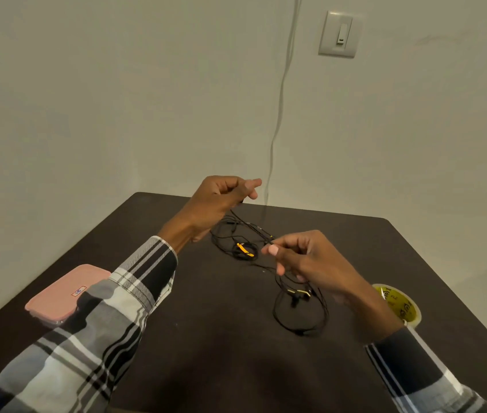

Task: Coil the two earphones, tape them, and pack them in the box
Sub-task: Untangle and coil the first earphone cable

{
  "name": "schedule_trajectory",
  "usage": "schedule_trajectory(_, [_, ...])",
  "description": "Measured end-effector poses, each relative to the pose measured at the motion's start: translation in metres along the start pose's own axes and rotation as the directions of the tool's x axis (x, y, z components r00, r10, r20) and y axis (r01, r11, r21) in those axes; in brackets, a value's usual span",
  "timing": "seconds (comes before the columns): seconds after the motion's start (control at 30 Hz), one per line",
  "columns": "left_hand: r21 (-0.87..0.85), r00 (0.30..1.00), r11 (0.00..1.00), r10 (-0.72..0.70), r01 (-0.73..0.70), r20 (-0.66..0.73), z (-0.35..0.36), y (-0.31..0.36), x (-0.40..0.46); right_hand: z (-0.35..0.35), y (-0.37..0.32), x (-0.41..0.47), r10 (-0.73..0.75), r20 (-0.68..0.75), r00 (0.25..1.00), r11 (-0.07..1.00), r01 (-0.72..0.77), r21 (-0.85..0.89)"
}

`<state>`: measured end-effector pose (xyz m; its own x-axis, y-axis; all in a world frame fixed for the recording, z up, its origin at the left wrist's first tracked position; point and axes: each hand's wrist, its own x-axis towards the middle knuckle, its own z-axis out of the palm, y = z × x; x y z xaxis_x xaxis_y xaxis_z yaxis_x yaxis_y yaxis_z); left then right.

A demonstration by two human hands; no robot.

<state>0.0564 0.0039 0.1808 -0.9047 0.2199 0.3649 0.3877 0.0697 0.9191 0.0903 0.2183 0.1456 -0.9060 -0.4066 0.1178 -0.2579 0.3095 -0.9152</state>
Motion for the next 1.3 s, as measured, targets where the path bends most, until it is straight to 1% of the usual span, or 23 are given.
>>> schedule_trajectory(0.07, [0.098,0.999,0.995,-0.019,0.015,0.037,-0.003,-0.005,0.0,-0.008,-0.01,-0.005,-0.046,-0.022,0.999,0.996,0.044,-0.073])
schedule_trajectory(0.13, [0.152,0.995,0.988,-0.042,0.029,0.088,-0.004,-0.011,0.0,-0.016,-0.02,-0.007,-0.108,-0.048,0.993,0.98,0.098,-0.17])
schedule_trajectory(0.2, [0.169,0.99,0.985,-0.063,0.041,0.129,-0.004,-0.014,-0.001,-0.025,-0.029,-0.008,-0.17,-0.075,0.983,0.956,0.145,-0.256])
schedule_trajectory(0.27, [0.157,0.985,0.985,-0.092,0.068,0.147,-0.001,-0.014,-0.003,-0.034,-0.036,-0.006,-0.214,-0.113,0.97,0.938,0.172,-0.3])
schedule_trajectory(0.4, [0.163,0.967,0.98,-0.147,0.113,0.21,0.001,-0.013,-0.005,-0.046,-0.046,0.004,-0.272,-0.187,0.944,0.922,0.2,-0.331])
schedule_trajectory(0.5, [0.142,0.927,0.977,-0.195,0.157,0.322,0.001,-0.013,-0.008,-0.048,-0.053,0.014,-0.299,-0.188,0.936,0.923,0.233,-0.307])
schedule_trajectory(0.57, [0.094,0.899,0.98,-0.199,0.176,0.39,0.002,-0.011,-0.011,-0.047,-0.054,0.022,-0.298,-0.194,0.935,0.933,0.242,-0.267])
schedule_trajectory(0.63, [-0.013,0.893,0.979,-0.181,0.204,0.411,0.004,-0.007,-0.015,-0.047,-0.053,0.031,-0.295,-0.213,0.932,0.943,0.248,-0.22])
schedule_trajectory(0.77, [-0.285,0.91,0.931,-0.099,0.227,0.403,0.013,0.002,-0.023,-0.039,-0.042,0.047,-0.252,-0.251,0.934,0.967,0.232,-0.108])
schedule_trajectory(0.87, [-0.392,0.926,0.901,-0.026,0.185,0.378,0.023,0.006,-0.025,-0.029,-0.026,0.054,-0.176,-0.236,0.956,0.983,0.183,0.005])
schedule_trajectory(0.97, [-0.479,0.961,0.869,0.021,0.12,0.277,0.025,0.007,-0.021,-0.012,-0.012,0.05,-0.113,-0.195,0.974,0.99,0.128,0.066])
schedule_trajectory(1.07, [-0.515,0.992,0.856,0.011,0.057,0.128,0.019,0.004,-0.013,0.005,0.003,0.039,-0.056,-0.169,0.984,0.996,0.068,0.064])
schedule_trajectory(1.13, [-0.505,0.998,0.863,-0.001,0.034,0.065,0.014,0.001,-0.009,0.014,0.009,0.03,-0.045,-0.135,0.99,0.998,0.051,0.036])
schedule_trajectory(1.23, [-0.427,0.999,0.903,-0.028,0.041,0.038,0.007,-0.006,-0.005,0.021,0.011,0.014,-0.067,-0.096,0.993,0.998,0.066,-0.011])
schedule_trajectory(1.3, [-0.371,0.998,0.927,-0.048,0.058,0.036,0.003,-0.01,-0.004,0.022,0.008,0.003,-0.096,-0.054,0.994,0.991,0.09,-0.097])
